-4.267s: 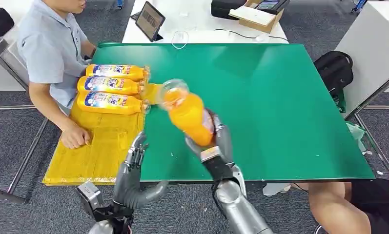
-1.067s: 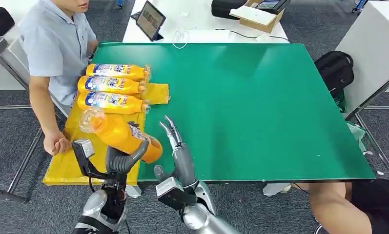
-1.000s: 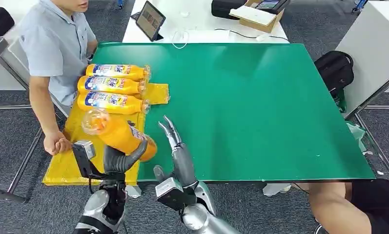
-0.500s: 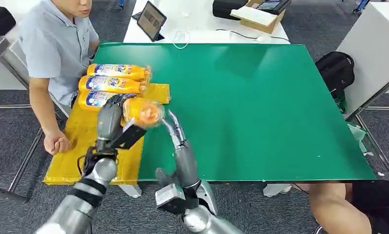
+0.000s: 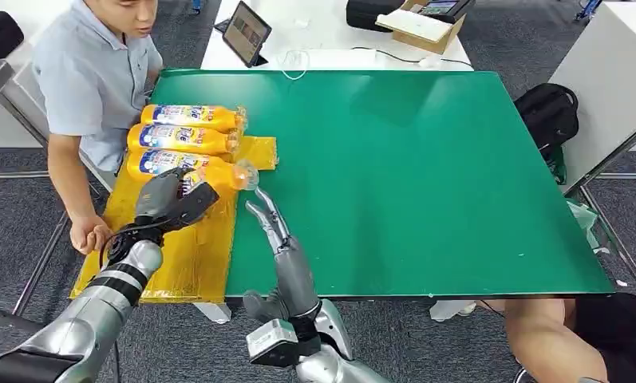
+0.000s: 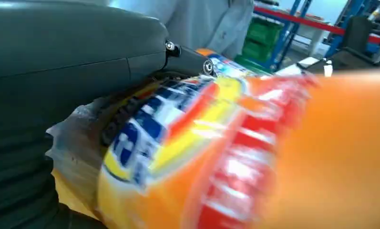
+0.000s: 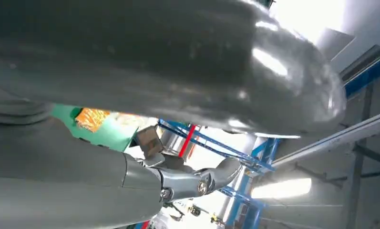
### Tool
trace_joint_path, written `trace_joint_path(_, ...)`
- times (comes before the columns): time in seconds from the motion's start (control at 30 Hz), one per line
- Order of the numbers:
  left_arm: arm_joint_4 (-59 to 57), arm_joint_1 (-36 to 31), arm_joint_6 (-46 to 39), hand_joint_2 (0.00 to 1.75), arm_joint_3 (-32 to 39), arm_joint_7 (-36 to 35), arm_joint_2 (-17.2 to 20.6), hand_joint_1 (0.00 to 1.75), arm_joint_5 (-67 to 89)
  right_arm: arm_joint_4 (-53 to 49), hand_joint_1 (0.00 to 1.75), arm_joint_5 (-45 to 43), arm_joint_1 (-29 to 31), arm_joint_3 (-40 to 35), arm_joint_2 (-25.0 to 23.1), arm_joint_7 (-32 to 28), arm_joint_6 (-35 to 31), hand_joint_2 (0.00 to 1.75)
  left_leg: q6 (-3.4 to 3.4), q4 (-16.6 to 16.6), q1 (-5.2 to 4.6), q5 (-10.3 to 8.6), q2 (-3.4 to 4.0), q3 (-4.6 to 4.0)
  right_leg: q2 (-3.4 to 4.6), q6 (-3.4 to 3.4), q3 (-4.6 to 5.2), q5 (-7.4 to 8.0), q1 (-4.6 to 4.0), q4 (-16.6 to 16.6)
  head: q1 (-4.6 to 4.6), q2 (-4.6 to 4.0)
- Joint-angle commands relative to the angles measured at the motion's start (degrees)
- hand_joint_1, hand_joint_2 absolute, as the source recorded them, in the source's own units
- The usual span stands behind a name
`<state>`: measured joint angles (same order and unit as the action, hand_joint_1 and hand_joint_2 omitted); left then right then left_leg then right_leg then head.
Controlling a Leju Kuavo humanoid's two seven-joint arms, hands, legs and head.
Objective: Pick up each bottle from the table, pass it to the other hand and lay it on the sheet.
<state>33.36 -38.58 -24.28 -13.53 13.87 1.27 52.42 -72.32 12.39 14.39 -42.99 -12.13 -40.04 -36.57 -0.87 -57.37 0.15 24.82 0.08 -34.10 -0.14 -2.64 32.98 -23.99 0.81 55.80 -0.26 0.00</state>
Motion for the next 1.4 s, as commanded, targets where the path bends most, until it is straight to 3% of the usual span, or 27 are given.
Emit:
trace_joint_path(0.03,-10.7,-5.1,3.0,1.75,-4.6,-4.8,1.1,1.75,9.4,1.2,0.0,-0.2,0.8,-1.1,1.9,0.0,0.9,0.0,0.06,0.0,0.07,0.05,-0.01,0.17,0.0,0.11,-0.18,-0.05,-0.07,0.0,-0.02,0.0)
trace_joint_path(0.3,-10.8,-5.9,12.2,1.75,-12.7,-6.0,3.4,1.75,18.4,1.1,0.0,-1.2,0.6,-0.2,2.1,0.0,2.5,0.0,0.04,0.0,0.08,0.07,-0.01,0.14,-0.01,0.1,-0.16,-0.06,-0.09,0.0,-0.02,0.0)
trace_joint_path(0.5,-10.7,-6.1,15.2,1.75,-12.6,-4.7,3.5,1.75,17.7,1.0,0.0,-1.8,0.7,0.1,2.0,0.0,2.8,0.0,0.06,0.0,0.08,0.06,-0.01,0.16,0.01,0.12,-0.16,-0.06,-0.09,0.0,0.0,0.0)
trace_joint_path(0.53,-10.4,-5.9,15.8,1.75,-12.2,-4.0,3.5,1.54,16.9,0.9,0.0,-1.9,0.7,0.1,2.1,0.0,2.6,0.0,0.05,0.0,0.06,0.05,-0.01,0.14,0.0,0.09,-0.15,-0.05,-0.06,0.0,-0.02,0.0)
trace_joint_path(0.57,-10.3,-5.6,16.2,1.75,-11.3,-3.3,3.3,0.12,15.7,0.9,0.0,-2.2,0.8,0.3,2.0,0.0,2.8,0.0,0.07,0.0,0.07,0.08,0.03,0.21,0.03,0.13,-0.2,-0.07,-0.08,0.0,-0.02,0.0)
trace_joint_path(0.6,-10.1,-5.5,16.8,1.75,-10.8,-2.4,3.3,0.0,14.8,0.8,0.0,-2.2,0.7,0.3,2.0,0.0,2.8,0.0,0.05,0.0,0.07,0.05,0.03,0.17,0.04,0.1,-0.17,-0.03,-0.07,0.0,0.0,0.0)
trace_joint_path(0.63,-9.8,-5.2,17.8,0.0,-9.8,-1.1,3.1,0.0,13.2,0.8,0.0,-2.3,0.8,0.3,2.1,0.0,2.8,0.0,0.07,0.0,0.09,0.08,0.06,0.24,0.07,0.13,-0.24,-0.05,-0.1,0.0,-0.02,0.0)
trace_joint_path(0.97,-5.1,-1.7,29.5,0.0,-1.6,10.6,3.2,0.0,-2.8,1.0,0.0,-3.9,1.4,-0.4,2.2,0.0,3.3,0.0,0.03,0.0,0.03,0.06,0.12,0.24,0.13,0.08,-0.23,-0.01,-0.03,0.0,0.0,0.0)
trace_joint_path(1.1,0.5,0.9,34.8,0.0,0.6,14.7,4.9,0.0,-10.2,1.3,0.0,-4.6,2.0,-0.8,2.2,0.0,3.3,0.0,0.05,0.0,0.04,0.05,0.16,0.22,0.17,0.09,-0.2,0.01,-0.04,0.0,0.0,0.0)
trace_joint_path(1.2,7.2,4.2,30.8,0.0,3.3,16.4,3.3,0.0,-15.2,1.2,0.0,-4.6,1.9,-0.7,2.4,0.0,2.9,0.0,0.05,0.0,0.04,0.08,0.15,0.29,0.16,0.11,-0.28,-0.02,-0.04,0.0,-0.02,0.0)
trace_joint_path(1.23,13.0,6.6,21.8,0.0,4.7,18.2,1.7,0.0,-15.5,1.2,0.0,-4.5,1.9,-0.8,2.4,0.0,2.5,0.0,0.03,0.1,0.03,0.03,0.07,0.23,0.07,0.07,-0.24,0.0,-0.03,-0.1,0.0,0.0)
trace_joint_path(1.27,13.0,6.6,21.8,0.0,4.7,18.2,1.7,0.0,-15.5,1.2,0.0,-4.5,1.9,-0.8,2.4,0.0,2.5,0.0,0.04,0.0,0.05,0.07,0.08,0.28,0.08,0.11,-0.29,-0.04,-0.06,0.0,-0.02,0.0)
trace_joint_path(1.3,19.8,9.6,12.8,0.0,4.2,18.9,-0.4,0.0,-13.8,1.3,0.0,-4.2,1.9,-1.1,2.2,0.0,1.8,0.0,0.02,0.0,0.03,0.05,-0.02,0.23,-0.02,0.08,-0.25,-0.05,-0.03,0.0,-0.02,0.0)
trace_joint_path(1.37,27.7,12.4,14.7,0.0,4.7,18.8,-2.6,0.0,-21.2,0.5,0.0,-3.9,1.8,-1.7,2.2,0.0,0.0,0.0,0.01,0.0,0.05,0.06,-0.15,0.16,-0.16,0.06,-0.22,-0.09,-0.05,0.0,-0.02,0.0)
trace_joint_path(1.4,32.7,14.1,11.4,1.75,4.7,20.1,-4.1,0.0,-24.0,-1.4,0.0,-3.2,1.2,-1.2,2.1,0.0,-3.4,0.0,0.01,0.0,0.05,0.1,-0.15,0.21,-0.16,0.07,-0.26,-0.14,-0.05,0.0,-0.02,0.0)
